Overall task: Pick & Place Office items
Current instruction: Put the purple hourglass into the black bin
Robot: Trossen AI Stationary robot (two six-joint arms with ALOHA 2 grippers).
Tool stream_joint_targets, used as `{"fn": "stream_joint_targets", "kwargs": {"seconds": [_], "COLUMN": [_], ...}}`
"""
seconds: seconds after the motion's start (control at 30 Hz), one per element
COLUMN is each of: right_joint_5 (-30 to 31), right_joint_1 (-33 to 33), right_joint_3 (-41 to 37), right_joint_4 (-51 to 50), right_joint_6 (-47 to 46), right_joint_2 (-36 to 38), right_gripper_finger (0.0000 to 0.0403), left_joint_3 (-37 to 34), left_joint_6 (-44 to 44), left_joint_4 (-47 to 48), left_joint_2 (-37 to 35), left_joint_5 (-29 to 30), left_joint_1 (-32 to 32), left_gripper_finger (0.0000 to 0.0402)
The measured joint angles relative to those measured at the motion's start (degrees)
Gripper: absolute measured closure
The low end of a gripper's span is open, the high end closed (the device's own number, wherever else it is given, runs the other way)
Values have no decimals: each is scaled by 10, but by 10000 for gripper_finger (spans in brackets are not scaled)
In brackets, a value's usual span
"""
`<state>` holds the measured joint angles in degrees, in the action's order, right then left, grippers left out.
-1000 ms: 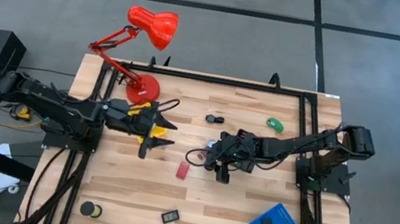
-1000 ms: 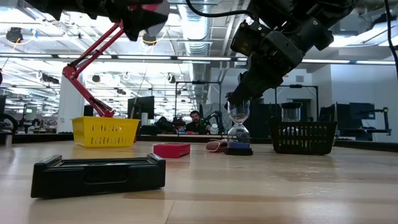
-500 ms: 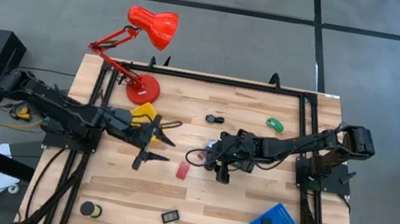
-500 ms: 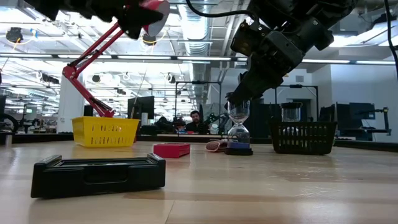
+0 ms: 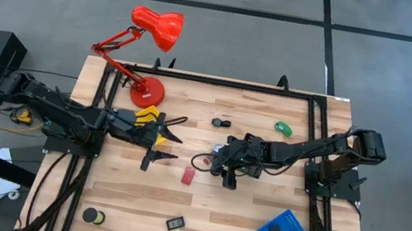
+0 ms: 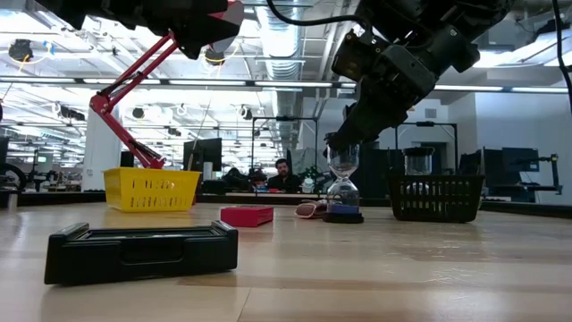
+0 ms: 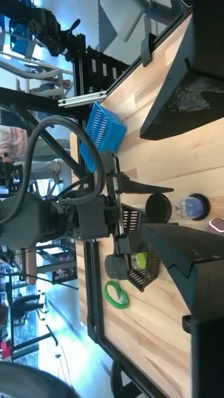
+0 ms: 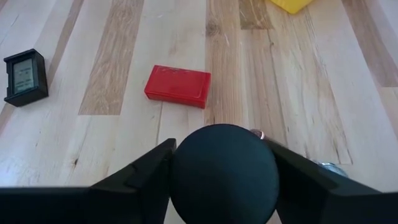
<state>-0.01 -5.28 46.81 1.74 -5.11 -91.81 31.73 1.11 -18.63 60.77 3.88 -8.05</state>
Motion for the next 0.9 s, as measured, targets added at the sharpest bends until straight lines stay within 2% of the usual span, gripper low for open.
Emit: {"fn": "stream_joint_targets", "kwargs": {"seconds": [0.17, 0.37, 0.6, 0.8, 0.9], "right_joint_5": [0, 0, 0, -2, -2], "right_joint_1": [0, 0, 0, -4, -3], "right_joint_3": [0, 0, 0, 0, 0], "right_joint_4": [-1, -3, -4, -9, -7], "right_joint_6": [-11, -11, -23, -22, -22], "right_joint_2": [0, 0, 0, 0, 0], "right_gripper_finger": [197, 184, 201, 178, 192], "left_joint_3": [0, 0, 0, 0, 0], "left_joint_6": [0, 0, -1, -1, -1], "left_joint_4": [0, 0, -2, -3, -3], "left_joint_2": [0, 0, 0, 0, 0], "left_joint_5": [0, 0, 0, 0, 0], "left_joint_1": [0, 0, 0, 0, 0], "left_gripper_finger": [175, 175, 174, 176, 174]}}
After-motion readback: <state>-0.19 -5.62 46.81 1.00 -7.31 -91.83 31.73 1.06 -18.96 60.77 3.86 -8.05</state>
